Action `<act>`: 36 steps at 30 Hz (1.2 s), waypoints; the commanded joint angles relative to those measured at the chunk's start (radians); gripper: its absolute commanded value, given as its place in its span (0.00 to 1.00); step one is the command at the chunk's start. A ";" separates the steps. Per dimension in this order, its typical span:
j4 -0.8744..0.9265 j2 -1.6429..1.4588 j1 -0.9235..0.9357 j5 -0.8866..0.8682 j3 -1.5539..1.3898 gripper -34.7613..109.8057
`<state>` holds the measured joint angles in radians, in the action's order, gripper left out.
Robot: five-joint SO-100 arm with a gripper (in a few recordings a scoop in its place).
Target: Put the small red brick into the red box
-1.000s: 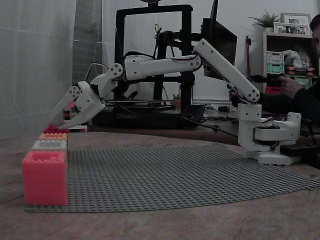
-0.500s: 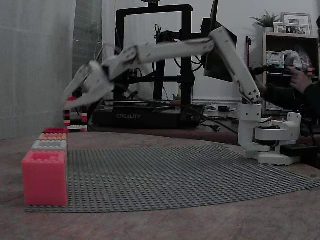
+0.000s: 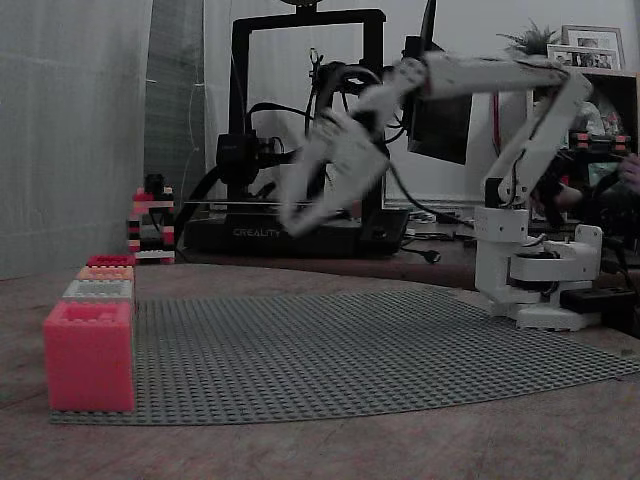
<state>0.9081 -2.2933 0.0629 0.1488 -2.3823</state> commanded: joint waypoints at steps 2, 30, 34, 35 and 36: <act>0.086 -0.291 0.000 -0.009 -0.241 0.25; 0.494 -0.927 -0.103 -0.055 -0.479 0.24; 0.494 -0.927 -0.101 -0.061 -0.479 0.24; 0.495 -0.927 -0.101 -0.064 -0.480 0.24; 0.495 -0.927 -0.101 -0.064 -0.480 0.24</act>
<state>1.3898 -3.2076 -0.0245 0.0844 -2.8655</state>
